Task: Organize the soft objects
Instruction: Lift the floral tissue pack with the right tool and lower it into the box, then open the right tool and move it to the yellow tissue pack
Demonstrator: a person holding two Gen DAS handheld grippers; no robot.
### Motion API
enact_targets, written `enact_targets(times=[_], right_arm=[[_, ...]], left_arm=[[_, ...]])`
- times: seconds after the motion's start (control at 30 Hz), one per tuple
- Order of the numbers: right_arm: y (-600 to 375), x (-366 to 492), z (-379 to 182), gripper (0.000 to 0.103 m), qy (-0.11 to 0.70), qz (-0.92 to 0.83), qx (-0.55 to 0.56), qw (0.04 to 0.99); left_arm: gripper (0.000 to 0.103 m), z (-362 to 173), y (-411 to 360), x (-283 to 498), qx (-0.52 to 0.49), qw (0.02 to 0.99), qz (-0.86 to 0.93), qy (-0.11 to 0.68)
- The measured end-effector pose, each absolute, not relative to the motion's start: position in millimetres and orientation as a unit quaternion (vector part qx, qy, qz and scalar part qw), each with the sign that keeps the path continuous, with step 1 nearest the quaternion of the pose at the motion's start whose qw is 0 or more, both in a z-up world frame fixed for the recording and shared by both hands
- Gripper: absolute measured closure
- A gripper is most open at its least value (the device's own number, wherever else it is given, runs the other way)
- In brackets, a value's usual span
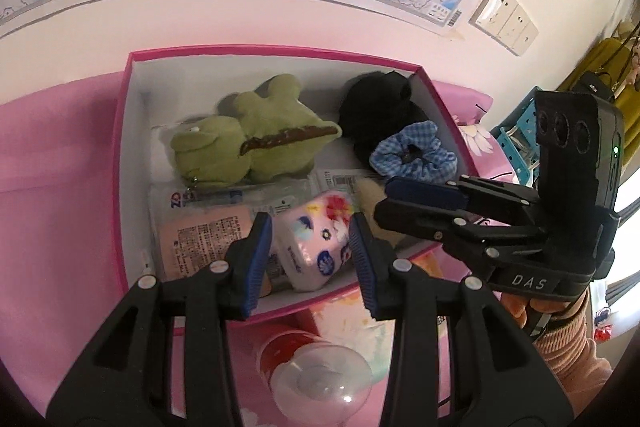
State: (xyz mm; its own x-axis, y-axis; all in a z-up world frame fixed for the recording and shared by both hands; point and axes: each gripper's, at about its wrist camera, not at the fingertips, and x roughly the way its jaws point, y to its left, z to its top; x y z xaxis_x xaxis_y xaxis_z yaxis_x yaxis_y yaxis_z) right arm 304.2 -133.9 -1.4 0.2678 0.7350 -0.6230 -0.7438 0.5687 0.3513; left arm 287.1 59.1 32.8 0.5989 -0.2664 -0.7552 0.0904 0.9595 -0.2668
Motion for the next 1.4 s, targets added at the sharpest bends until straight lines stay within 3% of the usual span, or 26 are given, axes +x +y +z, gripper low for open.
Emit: enact_targets(times=[0.33, 0.5, 0.6, 0.93, 1.4], right_arm=[[-158.1, 280.6, 7.9, 0.071, 0.36, 0.469, -0.009, 0.806], [-179.0, 245.6, 12.8, 0.068, 0.339, 0.507, -0.009, 0.792], [-186.5, 222.0, 6.6, 0.067, 0.343, 0.54, -0.01, 0.768], [-175.9, 144.3, -49.1, 0.067, 0.414, 0.603, -0.05, 0.68], [-134.3, 63.9, -115.2, 0.067, 0.499, 0.665, -0.098, 0.547]], left_arm=[[0.061, 50.9, 65.7, 246.9, -0.087, 0.914, -0.078, 0.389], [0.048, 60.6, 65.4, 198.5, -0.07, 0.928, -0.092, 0.354], [0.046, 56.6, 67.7, 164.8, -0.066, 0.931, -0.103, 0.345], [0.046, -20.8, 79.0, 85.5, -0.111, 0.89, -0.103, 0.43], [0.046, -62.4, 84.5, 13.8, -0.157, 0.858, -0.123, 0.474]])
